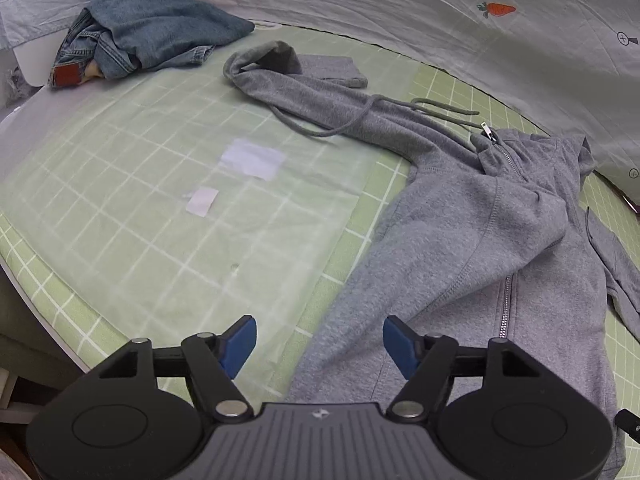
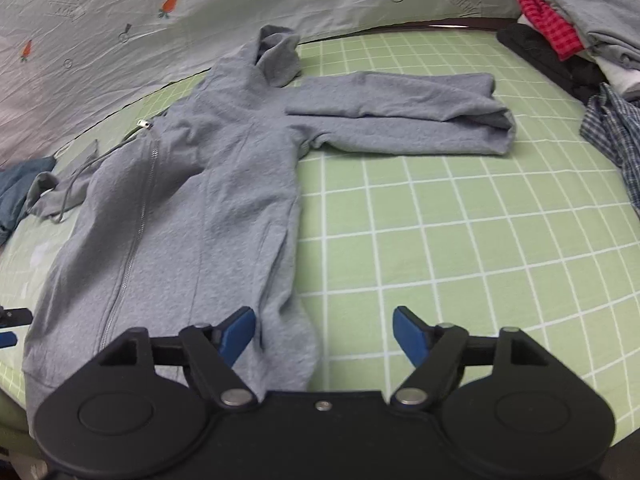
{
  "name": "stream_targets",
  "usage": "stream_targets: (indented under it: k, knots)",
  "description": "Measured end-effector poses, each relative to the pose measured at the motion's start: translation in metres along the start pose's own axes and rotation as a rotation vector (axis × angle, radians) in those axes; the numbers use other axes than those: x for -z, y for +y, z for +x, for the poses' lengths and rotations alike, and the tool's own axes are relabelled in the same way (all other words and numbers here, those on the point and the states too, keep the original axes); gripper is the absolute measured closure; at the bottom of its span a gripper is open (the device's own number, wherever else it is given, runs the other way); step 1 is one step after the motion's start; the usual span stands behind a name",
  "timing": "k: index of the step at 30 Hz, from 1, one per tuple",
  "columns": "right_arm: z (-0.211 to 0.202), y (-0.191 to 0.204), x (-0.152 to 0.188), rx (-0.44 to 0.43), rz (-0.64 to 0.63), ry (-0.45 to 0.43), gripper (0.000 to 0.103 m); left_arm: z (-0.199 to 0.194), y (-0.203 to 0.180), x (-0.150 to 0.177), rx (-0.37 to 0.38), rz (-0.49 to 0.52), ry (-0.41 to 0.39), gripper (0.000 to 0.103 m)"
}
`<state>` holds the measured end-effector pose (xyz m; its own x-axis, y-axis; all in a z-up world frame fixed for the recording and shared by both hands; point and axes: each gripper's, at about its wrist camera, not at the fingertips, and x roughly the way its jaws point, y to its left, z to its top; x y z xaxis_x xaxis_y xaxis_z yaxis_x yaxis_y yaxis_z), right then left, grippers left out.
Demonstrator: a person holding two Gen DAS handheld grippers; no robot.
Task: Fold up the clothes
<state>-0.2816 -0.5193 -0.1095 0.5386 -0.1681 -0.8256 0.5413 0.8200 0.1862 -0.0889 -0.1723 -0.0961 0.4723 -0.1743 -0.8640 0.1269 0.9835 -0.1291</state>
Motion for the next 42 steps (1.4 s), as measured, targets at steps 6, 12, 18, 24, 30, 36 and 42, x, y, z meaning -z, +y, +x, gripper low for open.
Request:
stream_targets:
  k: [6,12,18,24,30,36,42]
  knots:
    - [0.010,-0.003,-0.012,0.081,0.014,-0.030,0.002,0.010,-0.016,-0.018,-0.012,0.072,-0.001,0.019]
    - [0.020,0.012,-0.022,0.116,-0.050,-0.047,0.002,0.032,-0.030,-0.042,-0.014,0.098,0.021,0.019]
    - [0.040,0.019,-0.049,0.232,-0.109,-0.097,0.002,0.058,-0.052,-0.072,0.005,0.160,0.041,0.019]
    - [0.076,0.023,-0.098,0.288,-0.155,-0.163,0.002,0.095,-0.080,-0.106,0.003,0.227,0.058,0.019]
    - [0.128,0.040,-0.147,0.242,-0.265,-0.144,0.025,0.131,-0.099,-0.124,-0.015,0.243,0.146,0.019]
    - [0.148,0.047,-0.161,0.176,-0.274,-0.129,0.032,0.142,-0.100,-0.114,-0.044,0.247,0.163,0.010]
    - [0.152,0.044,-0.162,0.117,-0.192,-0.145,0.078,0.146,-0.096,-0.114,-0.070,0.223,0.171,0.000]
